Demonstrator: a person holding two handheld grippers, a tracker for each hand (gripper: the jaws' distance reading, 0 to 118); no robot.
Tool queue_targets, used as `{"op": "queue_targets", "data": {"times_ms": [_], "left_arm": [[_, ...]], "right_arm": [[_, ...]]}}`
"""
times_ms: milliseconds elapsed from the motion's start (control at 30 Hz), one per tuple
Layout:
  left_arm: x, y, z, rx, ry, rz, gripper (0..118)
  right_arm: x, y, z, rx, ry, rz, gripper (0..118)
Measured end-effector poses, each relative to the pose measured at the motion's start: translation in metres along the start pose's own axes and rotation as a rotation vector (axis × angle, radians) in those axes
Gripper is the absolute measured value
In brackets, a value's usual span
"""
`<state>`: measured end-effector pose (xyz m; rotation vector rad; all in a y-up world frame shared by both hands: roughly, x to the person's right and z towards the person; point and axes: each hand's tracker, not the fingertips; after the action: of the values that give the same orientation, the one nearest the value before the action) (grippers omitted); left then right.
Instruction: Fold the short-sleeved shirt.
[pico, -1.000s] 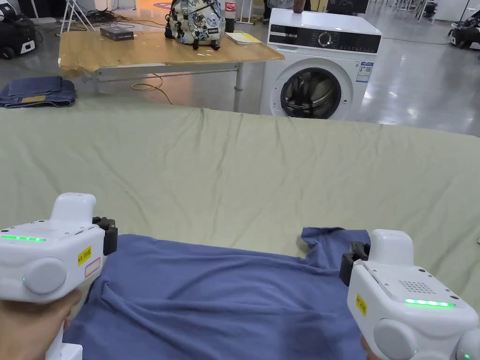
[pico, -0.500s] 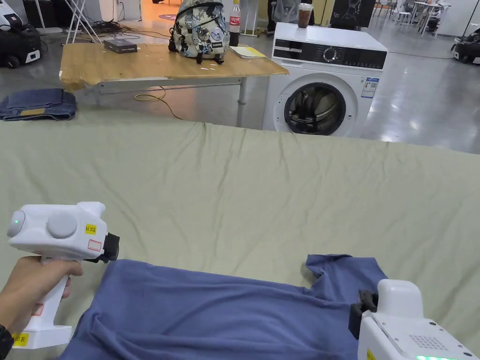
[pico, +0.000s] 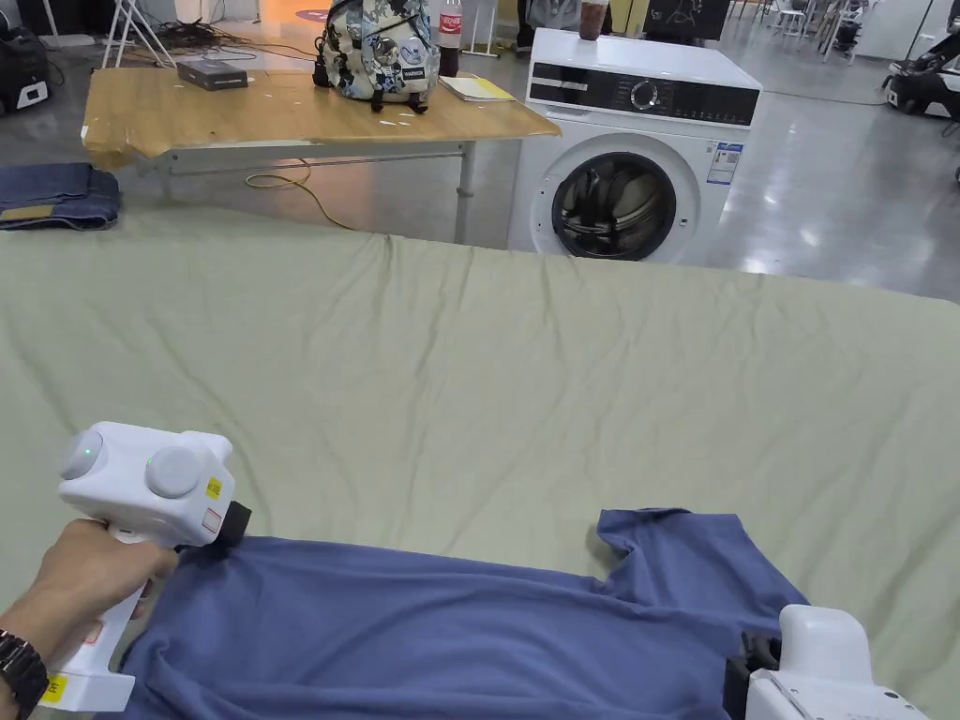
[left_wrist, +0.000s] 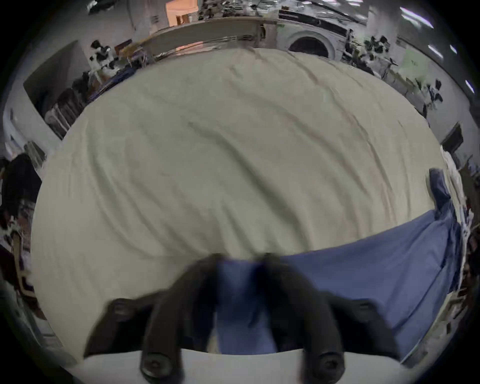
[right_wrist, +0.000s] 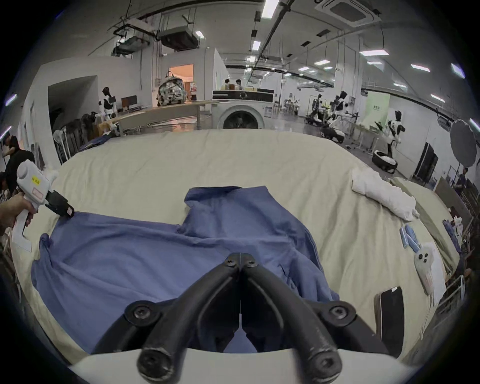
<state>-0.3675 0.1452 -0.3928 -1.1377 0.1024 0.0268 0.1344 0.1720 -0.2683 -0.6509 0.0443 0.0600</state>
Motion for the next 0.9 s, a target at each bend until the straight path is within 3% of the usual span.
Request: {"op": "queue_targets", "data": {"times_ms": [33, 267, 300, 433, 467, 733, 833, 867, 900], "left_arm": [[-0.007, 0.003, -0.01, 0.006, -0.021, -0.016, 0], [0.009, -0.033, 0.043, 0.137, -0.066, 0.042, 0], [0.001, -0.028, 0.044, 0.138, -0.066, 0.042, 0], [-0.014, -0.026, 0.045, 0.175, -0.079, 0.047, 0], [-0.015, -0.027, 0.047, 0.184, -0.077, 0.049, 0], [-0.022, -0.026, 0.042, 0.199, -0.085, 0.062, 0], [-0.02, -0.028, 0.043, 0.196, -0.082, 0.058, 0], [-0.021, -0.028, 0.043, 0.197, -0.081, 0.055, 0], [-0.022, -0.027, 0.043, 0.197, -0.081, 0.055, 0]], "right_arm": [[0.003, 0.002, -0.002, -0.006, -0.002, -0.005, 0], [0.039, 0.036, -0.027, -0.076, 0.02, -0.041, 3], [0.046, 0.045, -0.035, -0.095, 0.012, -0.043, 11], [0.071, 0.077, -0.079, -0.197, 0.027, -0.049, 77], [0.075, 0.082, -0.091, -0.228, 0.029, -0.037, 83], [0.074, 0.097, -0.177, -0.389, -0.018, 0.11, 84], [0.074, 0.093, -0.192, -0.421, -0.006, 0.097, 84], [0.076, 0.09, -0.196, -0.449, 0.008, 0.081, 78], [0.077, 0.088, -0.197, -0.476, 0.04, 0.061, 62]]}}
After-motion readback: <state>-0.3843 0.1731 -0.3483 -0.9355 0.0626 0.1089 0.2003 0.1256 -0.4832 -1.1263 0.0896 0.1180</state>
